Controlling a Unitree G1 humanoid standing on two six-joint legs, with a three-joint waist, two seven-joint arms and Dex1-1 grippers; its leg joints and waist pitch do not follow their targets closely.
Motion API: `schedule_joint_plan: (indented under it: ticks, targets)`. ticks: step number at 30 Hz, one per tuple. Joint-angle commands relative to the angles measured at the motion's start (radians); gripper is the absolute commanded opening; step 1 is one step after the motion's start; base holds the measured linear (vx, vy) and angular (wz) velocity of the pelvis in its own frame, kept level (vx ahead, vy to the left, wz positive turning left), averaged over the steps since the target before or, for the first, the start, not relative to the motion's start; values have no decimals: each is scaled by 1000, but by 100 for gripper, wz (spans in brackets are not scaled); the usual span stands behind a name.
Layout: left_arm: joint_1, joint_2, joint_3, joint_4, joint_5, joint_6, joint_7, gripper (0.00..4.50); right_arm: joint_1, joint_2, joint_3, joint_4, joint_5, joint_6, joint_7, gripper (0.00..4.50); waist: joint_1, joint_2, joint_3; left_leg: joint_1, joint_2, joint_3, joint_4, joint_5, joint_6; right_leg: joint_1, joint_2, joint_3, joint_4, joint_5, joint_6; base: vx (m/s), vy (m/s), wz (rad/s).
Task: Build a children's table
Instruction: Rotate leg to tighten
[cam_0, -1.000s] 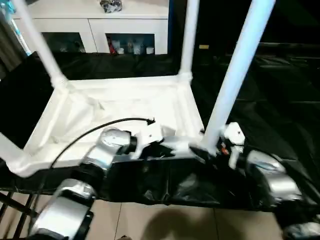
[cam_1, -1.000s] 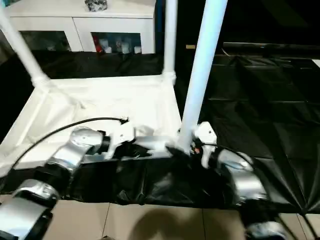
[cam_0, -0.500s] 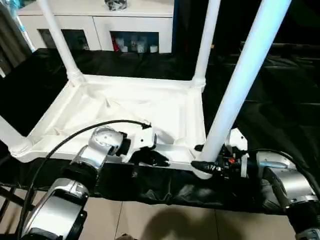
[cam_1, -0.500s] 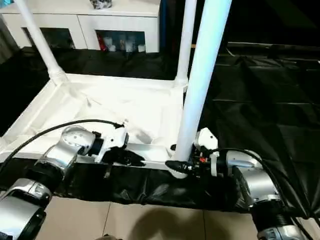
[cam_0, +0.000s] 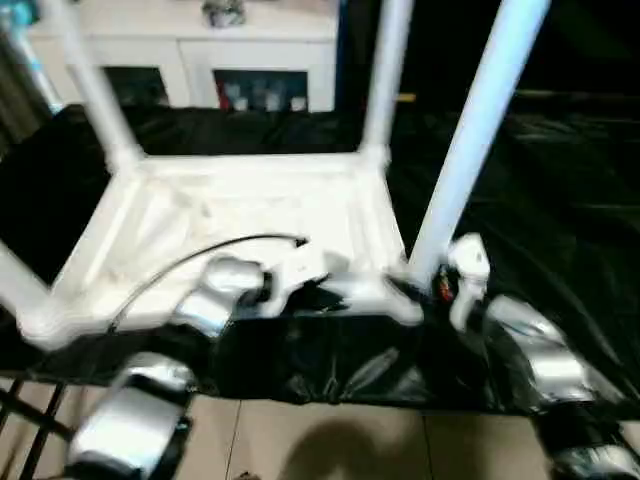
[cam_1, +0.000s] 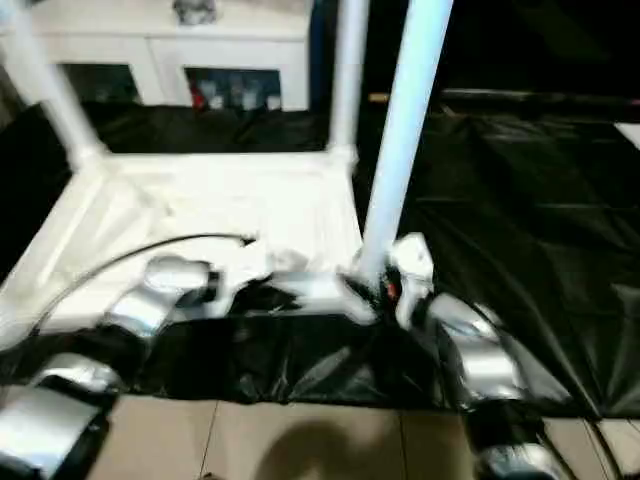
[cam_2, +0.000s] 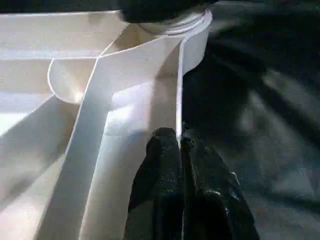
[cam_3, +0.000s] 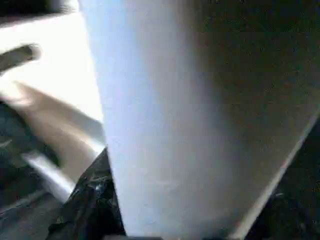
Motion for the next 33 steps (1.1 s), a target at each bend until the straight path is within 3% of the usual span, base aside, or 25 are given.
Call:
schedule_joint_plan:
  ticks: [1,3,4,7,9,11,17,22,25,30,33]
  targets:
    - [-18,-67,4,3,-10,20,87,0,-6,51,36,80,-38,46,-86,210,-5,-15,-43,10,49,-31,-79,-258,20,29,-84,57,-98,-411,-149,0,0,0]
    - [-33,-150,-8,20,4,54,185,0,-74,131,24,179,-81,52,-293,210,-10,-15,-45,9,45,-30,-76,-246,23,30,-85,57,-98,-399,-156,0,0,0]
    - [-35,-164,-12,24,8,59,205,0,-86,149,20,196,-82,47,-319,210,-12,-9,-45,8,45,-31,-76,-240,22,31,-85,57,-96,-390,-159,0,0,0]
    - [-31,-187,-24,21,19,65,224,0,-112,173,24,230,-115,23,-387,210,-16,-12,-48,6,43,-28,-72,-219,39,32,-84,59,-94,-336,-169,0,0,0]
    - [-21,-195,-26,8,18,66,217,0,-127,189,14,248,-120,-14,-410,256,-17,-12,-51,0,40,-27,-69,-197,63,37,-83,58,-90,-308,-174,0,0,0]
    - [-18,-189,-23,3,18,65,216,0,-129,192,7,248,-112,-34,-398,270,-17,-11,-54,0,41,-26,-68,-183,74,38,-83,59,-87,-279,-180,0,0,0]
    - [-15,-112,-4,-2,-1,5,143,0,-106,129,11,210,-86,-89,-237,318,-16,-10,-56,-5,42,-25,-66,-165,108,42,-81,57,-80,-212,-202,0,0,0]
    - [-4,-33,11,-15,-39,-36,1,0,-32,12,76,102,-27,-95,84,318,-10,-11,-53,-7,46,-24,-66,-183,129,44,-81,55,-83,-237,-195,0,0,0]
    - [-6,25,9,-12,-53,-62,-106,0,24,-65,103,2,34,-53,301,318,-3,-8,-56,-8,53,-24,-66,-170,141,43,-77,54,-74,-183,-208,0,0,0]
    - [-20,74,14,2,-71,-77,-196,0,74,-158,161,-93,75,2,498,318,7,-9,-55,-5,55,-24,-66,-175,127,43,-79,55,-70,-159,-230,0,0,0]
    - [-24,94,12,8,-75,-86,-234,0,74,-181,178,-102,80,20,546,284,12,-11,-55,-5,56,-23,-66,-170,122,42,-82,55,-69,-154,-235,0,0,0]
